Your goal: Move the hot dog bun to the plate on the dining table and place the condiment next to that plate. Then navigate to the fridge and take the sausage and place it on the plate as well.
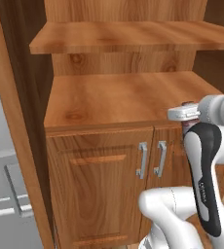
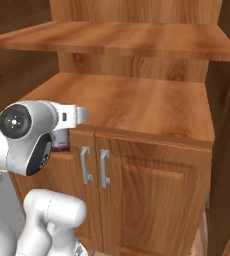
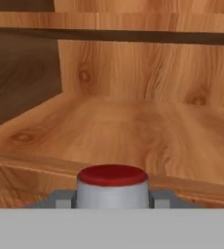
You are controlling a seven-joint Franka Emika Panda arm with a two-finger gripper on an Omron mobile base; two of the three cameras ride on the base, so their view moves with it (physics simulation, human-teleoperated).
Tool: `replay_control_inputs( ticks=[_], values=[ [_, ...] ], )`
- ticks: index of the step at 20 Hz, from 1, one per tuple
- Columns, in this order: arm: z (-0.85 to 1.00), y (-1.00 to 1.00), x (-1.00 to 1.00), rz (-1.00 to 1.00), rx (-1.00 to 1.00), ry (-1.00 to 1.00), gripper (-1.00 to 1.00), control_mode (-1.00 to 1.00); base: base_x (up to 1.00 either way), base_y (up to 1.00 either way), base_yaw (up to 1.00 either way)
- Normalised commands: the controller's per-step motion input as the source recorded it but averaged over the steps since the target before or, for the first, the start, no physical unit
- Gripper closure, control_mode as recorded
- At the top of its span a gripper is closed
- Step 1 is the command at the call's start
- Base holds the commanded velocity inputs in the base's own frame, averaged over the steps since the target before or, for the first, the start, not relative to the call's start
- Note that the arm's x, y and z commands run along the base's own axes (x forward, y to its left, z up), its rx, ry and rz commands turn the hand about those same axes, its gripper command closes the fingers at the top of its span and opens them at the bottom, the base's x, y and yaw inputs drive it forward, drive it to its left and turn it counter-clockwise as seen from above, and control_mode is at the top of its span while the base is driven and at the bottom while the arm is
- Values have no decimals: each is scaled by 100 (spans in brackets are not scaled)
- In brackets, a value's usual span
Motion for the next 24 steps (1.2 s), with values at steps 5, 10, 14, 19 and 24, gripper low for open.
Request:
replay_control_inputs(
  ticks=[5,10,14,19,24],
  values=[
    [0,0,0,0,0,0,100,100,-100,-44,-35],
    [0,0,0,0,0,0,100,100,-65,-27,-67],
    [0,0,0,0,0,0,100,100,-61,-32,-67],
    [0,0,0,0,0,0,100,100,-38,-79,-59],
    [0,0,0,0,0,0,100,100,-1,-100,-60]
  ],
)
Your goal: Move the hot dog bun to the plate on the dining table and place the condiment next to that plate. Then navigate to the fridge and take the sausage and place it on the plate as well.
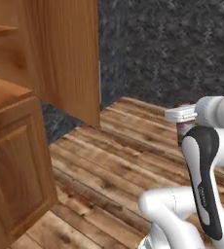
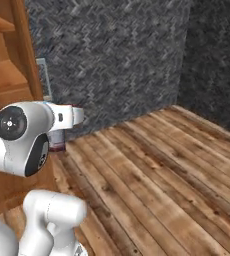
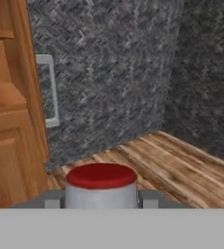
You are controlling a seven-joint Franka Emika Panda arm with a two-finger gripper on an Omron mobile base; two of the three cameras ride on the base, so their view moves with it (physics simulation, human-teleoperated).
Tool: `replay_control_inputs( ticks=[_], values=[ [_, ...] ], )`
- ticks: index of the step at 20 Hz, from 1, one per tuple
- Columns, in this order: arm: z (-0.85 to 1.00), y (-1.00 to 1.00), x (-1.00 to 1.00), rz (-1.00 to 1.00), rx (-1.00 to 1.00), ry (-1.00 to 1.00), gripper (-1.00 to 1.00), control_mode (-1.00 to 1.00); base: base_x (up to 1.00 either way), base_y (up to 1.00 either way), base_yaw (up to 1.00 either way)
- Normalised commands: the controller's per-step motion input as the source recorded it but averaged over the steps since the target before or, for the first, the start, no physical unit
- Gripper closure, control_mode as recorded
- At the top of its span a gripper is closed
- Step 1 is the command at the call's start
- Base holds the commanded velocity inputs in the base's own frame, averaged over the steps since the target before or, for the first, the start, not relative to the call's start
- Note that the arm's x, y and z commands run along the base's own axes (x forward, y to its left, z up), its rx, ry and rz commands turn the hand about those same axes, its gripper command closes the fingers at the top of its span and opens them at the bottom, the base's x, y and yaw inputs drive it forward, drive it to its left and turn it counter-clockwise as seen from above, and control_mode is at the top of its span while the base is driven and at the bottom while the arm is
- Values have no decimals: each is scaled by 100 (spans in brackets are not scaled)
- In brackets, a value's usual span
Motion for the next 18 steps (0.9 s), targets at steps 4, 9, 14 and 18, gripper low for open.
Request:
replay_control_inputs(
  ticks=[4,9,14,18],
  values=[
    [0,0,0,0,0,0,100,100,48,-95,-66],
    [0,0,0,0,0,0,100,100,98,-47,-55],
    [0,0,0,0,0,0,100,100,100,-31,-49],
    [0,0,0,0,0,0,100,100,100,-15,-53]
  ],
)
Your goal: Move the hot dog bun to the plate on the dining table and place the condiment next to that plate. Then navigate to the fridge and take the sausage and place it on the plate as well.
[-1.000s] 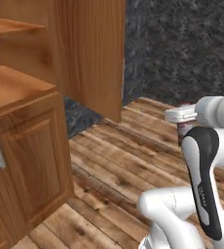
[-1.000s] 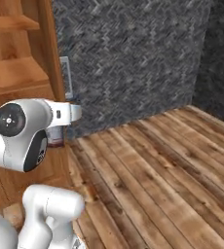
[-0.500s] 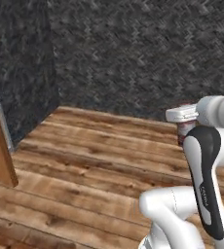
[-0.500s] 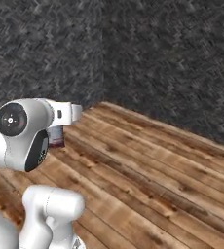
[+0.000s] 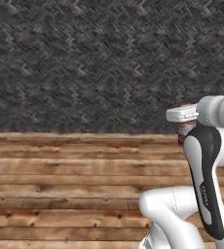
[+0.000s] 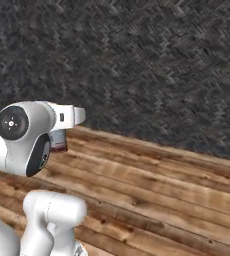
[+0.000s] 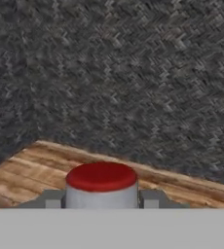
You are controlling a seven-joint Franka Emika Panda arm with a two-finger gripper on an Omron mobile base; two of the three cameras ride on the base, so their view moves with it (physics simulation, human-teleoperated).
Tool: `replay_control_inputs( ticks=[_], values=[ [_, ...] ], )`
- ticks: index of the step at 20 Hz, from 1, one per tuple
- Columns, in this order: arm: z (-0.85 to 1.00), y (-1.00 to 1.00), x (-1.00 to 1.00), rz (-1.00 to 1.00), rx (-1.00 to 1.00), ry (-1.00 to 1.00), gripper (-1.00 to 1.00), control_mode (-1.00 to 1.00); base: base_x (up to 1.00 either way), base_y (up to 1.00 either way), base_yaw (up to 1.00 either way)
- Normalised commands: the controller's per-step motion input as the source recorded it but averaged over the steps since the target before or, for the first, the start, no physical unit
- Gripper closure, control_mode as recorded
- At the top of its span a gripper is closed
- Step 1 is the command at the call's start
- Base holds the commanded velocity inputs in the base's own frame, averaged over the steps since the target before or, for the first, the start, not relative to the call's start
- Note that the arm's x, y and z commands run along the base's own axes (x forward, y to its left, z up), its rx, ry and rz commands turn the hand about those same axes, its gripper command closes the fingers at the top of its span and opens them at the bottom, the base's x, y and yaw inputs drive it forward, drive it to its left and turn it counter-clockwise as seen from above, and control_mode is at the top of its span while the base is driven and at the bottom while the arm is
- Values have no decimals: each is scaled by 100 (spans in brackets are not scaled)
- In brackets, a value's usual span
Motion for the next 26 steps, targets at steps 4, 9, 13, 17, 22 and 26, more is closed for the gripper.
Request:
replay_control_inputs(
  ticks=[4,9,13,17,22,26],
  values=[
    [0,0,0,0,0,0,100,100,100,0,-58],
    [0,0,0,0,0,0,100,100,100,0,-61],
    [0,0,0,0,0,0,100,100,100,0,-63],
    [0,0,0,0,0,0,100,100,100,0,-66],
    [0,0,0,0,0,0,100,100,100,0,-67],
    [0,0,0,0,0,0,100,100,99,0,-68]
  ],
)
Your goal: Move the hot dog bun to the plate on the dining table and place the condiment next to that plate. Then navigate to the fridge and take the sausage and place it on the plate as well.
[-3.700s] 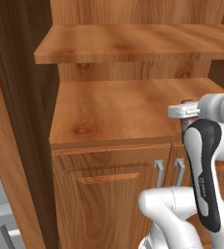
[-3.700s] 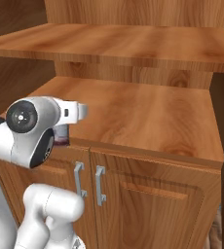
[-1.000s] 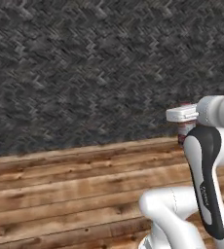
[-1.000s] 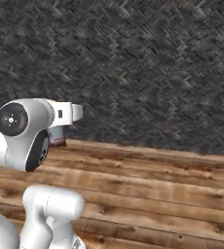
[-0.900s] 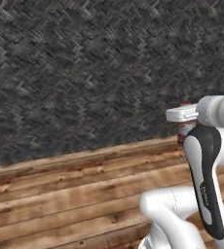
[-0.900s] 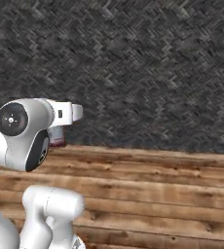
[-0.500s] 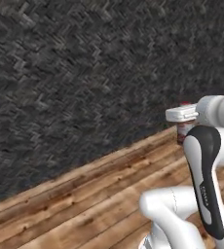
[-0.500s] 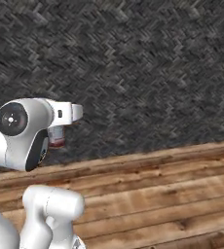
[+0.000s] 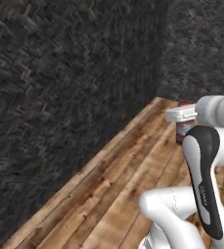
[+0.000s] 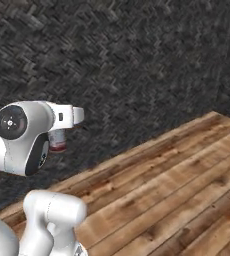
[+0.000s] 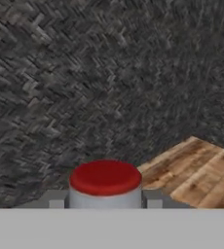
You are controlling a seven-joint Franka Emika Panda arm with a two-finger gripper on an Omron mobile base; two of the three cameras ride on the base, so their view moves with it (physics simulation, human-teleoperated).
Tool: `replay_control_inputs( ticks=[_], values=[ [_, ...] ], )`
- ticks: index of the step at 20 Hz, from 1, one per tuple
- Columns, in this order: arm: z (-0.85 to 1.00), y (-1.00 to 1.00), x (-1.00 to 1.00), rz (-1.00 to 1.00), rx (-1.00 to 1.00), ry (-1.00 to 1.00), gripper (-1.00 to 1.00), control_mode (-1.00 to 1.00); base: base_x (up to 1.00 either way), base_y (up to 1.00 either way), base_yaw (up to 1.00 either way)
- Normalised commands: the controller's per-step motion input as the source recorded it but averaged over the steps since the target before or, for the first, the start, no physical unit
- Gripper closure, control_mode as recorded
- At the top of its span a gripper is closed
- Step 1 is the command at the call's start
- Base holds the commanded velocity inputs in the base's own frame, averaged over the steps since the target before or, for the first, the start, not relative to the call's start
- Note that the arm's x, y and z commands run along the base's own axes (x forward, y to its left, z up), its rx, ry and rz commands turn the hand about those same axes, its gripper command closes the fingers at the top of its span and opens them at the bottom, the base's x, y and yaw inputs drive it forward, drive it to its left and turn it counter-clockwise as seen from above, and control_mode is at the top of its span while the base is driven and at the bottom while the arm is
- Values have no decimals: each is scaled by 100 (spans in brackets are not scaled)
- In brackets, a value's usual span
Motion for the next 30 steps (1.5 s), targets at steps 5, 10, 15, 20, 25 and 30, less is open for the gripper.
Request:
replay_control_inputs(
  ticks=[5,10,15,20,25,30],
  values=[
    [0,0,0,0,0,0,100,100,100,4,-63],
    [0,0,0,0,0,0,100,100,100,8,-61],
    [0,0,0,0,0,0,100,100,100,13,-59],
    [0,0,0,0,0,0,100,100,100,20,-57],
    [0,0,0,0,0,0,100,100,100,29,-57],
    [0,0,0,0,0,0,100,100,98,53,-56]
  ],
)
